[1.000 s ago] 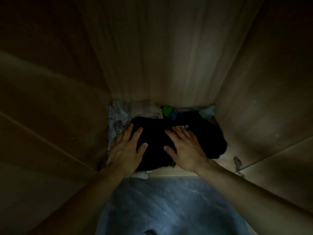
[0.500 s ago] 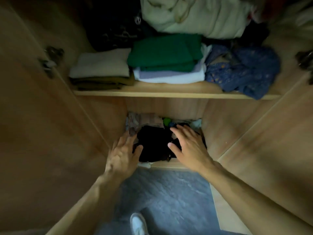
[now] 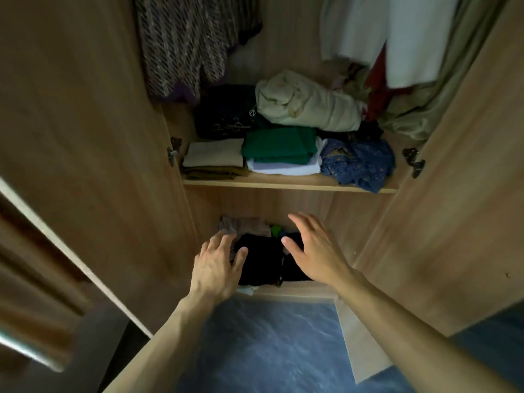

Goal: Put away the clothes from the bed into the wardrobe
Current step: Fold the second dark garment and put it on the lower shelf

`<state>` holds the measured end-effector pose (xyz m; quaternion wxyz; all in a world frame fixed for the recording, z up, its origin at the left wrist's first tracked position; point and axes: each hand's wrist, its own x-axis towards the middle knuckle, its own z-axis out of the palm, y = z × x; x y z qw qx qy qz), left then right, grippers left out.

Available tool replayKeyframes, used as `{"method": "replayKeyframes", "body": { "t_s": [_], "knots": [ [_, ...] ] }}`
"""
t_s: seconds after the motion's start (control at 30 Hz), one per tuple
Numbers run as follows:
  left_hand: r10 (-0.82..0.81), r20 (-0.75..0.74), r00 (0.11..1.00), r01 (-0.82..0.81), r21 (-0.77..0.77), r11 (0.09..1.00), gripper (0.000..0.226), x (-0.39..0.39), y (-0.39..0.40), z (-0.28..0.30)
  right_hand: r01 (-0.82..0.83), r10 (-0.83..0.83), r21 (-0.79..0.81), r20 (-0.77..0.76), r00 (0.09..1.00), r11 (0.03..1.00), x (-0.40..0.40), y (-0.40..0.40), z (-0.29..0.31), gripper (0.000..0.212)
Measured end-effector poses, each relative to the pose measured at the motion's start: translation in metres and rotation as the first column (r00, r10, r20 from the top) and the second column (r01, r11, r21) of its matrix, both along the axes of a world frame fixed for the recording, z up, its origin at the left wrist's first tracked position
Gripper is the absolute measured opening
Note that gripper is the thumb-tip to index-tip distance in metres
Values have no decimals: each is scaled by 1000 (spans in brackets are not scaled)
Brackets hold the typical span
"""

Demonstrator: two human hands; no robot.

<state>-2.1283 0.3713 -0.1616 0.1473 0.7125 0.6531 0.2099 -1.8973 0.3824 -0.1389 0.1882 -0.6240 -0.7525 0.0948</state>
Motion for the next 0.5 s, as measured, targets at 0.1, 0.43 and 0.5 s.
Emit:
{"method": "replayKeyframes", "body": {
  "t_s": [0.1, 0.43, 0.5],
  "knots": [
    [-29, 46, 999, 25, 79, 997, 49, -23, -9, 12, 38, -38, -1, 18, 999, 999, -7, -34, 6, 77],
    [-169, 195, 966, 150, 110, 983, 43, 18, -60, 27, 127, -132, 155, 17, 991, 980, 8, -120, 42, 68],
    [-205, 182, 962, 186, 117, 976, 45, 36, -68, 32, 143, -143, 182, -13, 990, 973, 18, -131, 51, 69]
  ]
}}
